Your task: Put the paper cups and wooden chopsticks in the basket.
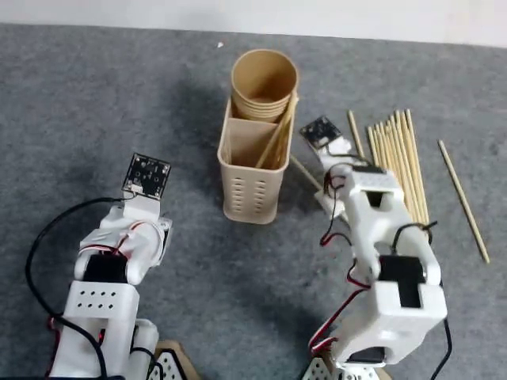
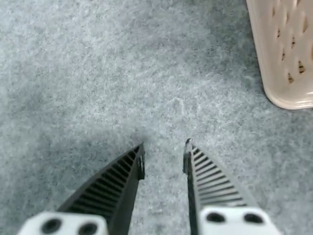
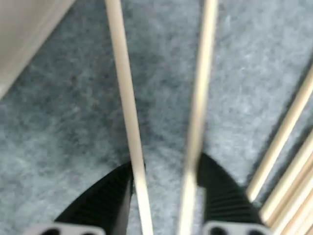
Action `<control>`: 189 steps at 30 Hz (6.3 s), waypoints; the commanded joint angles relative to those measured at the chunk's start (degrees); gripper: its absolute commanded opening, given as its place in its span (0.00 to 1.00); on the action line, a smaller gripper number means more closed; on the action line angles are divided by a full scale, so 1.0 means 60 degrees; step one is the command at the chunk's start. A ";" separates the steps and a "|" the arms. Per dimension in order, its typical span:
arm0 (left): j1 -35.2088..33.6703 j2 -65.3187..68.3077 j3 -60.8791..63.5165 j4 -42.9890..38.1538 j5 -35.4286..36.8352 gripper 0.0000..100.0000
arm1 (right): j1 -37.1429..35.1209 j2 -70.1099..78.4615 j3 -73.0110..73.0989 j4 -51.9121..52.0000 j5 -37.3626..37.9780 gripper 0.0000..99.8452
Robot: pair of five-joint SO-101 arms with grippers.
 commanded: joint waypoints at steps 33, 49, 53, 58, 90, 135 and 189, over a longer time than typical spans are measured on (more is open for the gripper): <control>0.0125 -0.0125 -0.0037 -0.0176 0.0073 0.15 | -0.2454 -0.9253 -0.1546 -0.2615 -0.5875 0.01; 0.0125 -0.0125 -0.0037 -0.0190 0.0059 0.15 | -0.3875 -0.9399 0.4212 -0.6542 -0.6330 0.04; 0.0125 -0.0125 -0.0037 -0.0190 0.0059 0.15 | -0.3670 -0.9414 0.3538 -0.4813 -0.5670 0.22; 0.0125 -0.0125 -0.0037 -0.0190 0.0059 0.15 | -0.2396 -1.0132 0.1121 -0.1634 -0.5612 0.29; 0.0125 -0.0095 -0.0007 -0.0308 0.0059 0.15 | 0.3465 -0.1106 -0.1223 0.0462 0.0718 0.25; 0.0125 -0.0095 -0.0007 -0.0308 0.0059 0.15 | 0.1429 -0.1004 -0.1267 0.2381 0.0410 0.21; 0.0315 -0.0095 -0.0007 -0.0308 0.0059 0.15 | 0.1033 -0.5824 -0.1897 0.0769 -0.4498 0.00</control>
